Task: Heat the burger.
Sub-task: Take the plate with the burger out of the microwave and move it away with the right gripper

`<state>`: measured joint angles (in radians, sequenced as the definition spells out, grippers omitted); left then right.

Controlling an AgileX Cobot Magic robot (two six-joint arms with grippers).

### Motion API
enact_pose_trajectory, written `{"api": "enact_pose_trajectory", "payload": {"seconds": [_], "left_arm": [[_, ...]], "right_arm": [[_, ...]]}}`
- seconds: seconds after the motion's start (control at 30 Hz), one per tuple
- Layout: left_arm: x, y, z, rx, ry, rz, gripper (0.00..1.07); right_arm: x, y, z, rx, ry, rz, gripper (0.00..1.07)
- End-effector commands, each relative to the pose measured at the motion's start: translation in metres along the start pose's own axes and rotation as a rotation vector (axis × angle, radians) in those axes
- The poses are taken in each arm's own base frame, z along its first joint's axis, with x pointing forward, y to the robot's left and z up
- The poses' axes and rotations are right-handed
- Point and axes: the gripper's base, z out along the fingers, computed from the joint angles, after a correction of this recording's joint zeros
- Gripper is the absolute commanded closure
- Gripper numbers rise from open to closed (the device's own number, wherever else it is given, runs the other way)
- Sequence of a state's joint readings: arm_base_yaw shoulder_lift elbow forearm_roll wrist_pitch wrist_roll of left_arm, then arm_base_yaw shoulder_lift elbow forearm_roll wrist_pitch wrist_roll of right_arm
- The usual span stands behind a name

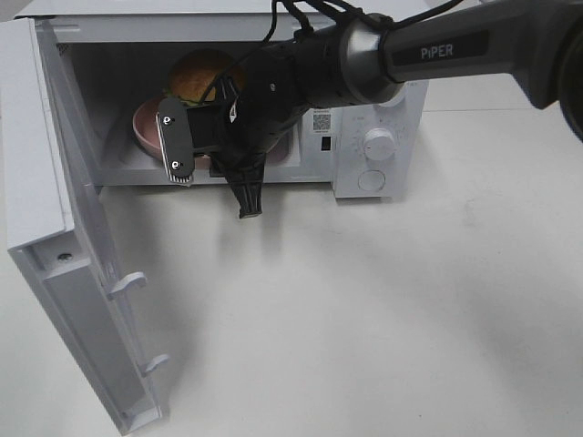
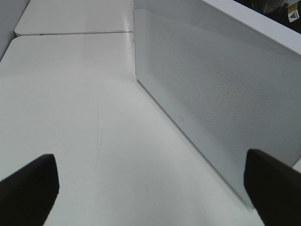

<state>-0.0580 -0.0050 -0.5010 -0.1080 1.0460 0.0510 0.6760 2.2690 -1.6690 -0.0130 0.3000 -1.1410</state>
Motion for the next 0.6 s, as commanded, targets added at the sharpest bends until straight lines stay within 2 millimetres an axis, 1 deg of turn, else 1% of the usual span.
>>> {"api": "enact_pose_trajectory", "payload": {"seconds": [0.03,0.07,0.1,0.17,0.2,0.23,0.27,0.33,0.37,0.43,0.47,0.5,0.57,0.6], "left_arm": [[0.001,0.000,-0.003,0.000,-0.026,0.000,0.06],[0.001,0.000,-0.003,0.000,-0.026,0.000,0.06],[0.001,0.000,-0.003,0.000,-0.026,0.000,0.06],[0.001,0.000,-0.003,0.000,-0.026,0.000,0.06],[0.001,0.000,-0.003,0.000,-0.026,0.000,0.06],[0.001,0.000,-0.003,0.000,-0.026,0.000,0.06],[0.001,0.000,-0.003,0.000,-0.026,0.000,0.06],[0.001,0.000,-0.003,0.000,-0.026,0.000,0.06],[0.001,0.000,-0.003,0.000,-0.026,0.000,0.06],[0.001,0.000,-0.003,0.000,-0.026,0.000,0.06],[0.001,0.000,-0.003,0.000,-0.026,0.000,0.06],[0.001,0.000,-0.003,0.000,-0.026,0.000,0.06],[0.001,0.000,-0.003,0.000,-0.026,0.000,0.06],[0.001,0.000,-0.003,0.000,-0.026,0.000,0.06]], "right_arm": [[-0.006,-0.010,-0.021,0.111,-0.046,-0.018,1.07],[-0.006,-0.010,-0.021,0.111,-0.046,-0.018,1.07],[-0.005,-0.008,-0.026,0.118,-0.050,-0.018,1.07],[-0.004,-0.006,-0.028,0.121,-0.051,-0.018,1.07],[-0.003,-0.003,-0.034,0.128,-0.055,-0.018,1.07],[-0.003,-0.003,-0.034,0.128,-0.055,-0.018,1.07],[-0.001,0.001,-0.038,0.136,-0.059,-0.018,1.07],[-0.001,0.002,-0.040,0.138,-0.061,-0.018,1.07],[0.001,0.007,-0.045,0.144,-0.064,-0.019,1.07],[0.003,0.010,-0.048,0.144,-0.065,-0.019,1.07],[0.005,0.015,-0.053,0.149,-0.068,-0.020,1.07],[0.005,0.015,-0.053,0.149,-0.068,-0.020,1.07],[0.007,0.023,-0.062,0.162,-0.077,-0.023,1.07],[0.007,0.023,-0.062,0.162,-0.077,-0.023,1.07]]}}
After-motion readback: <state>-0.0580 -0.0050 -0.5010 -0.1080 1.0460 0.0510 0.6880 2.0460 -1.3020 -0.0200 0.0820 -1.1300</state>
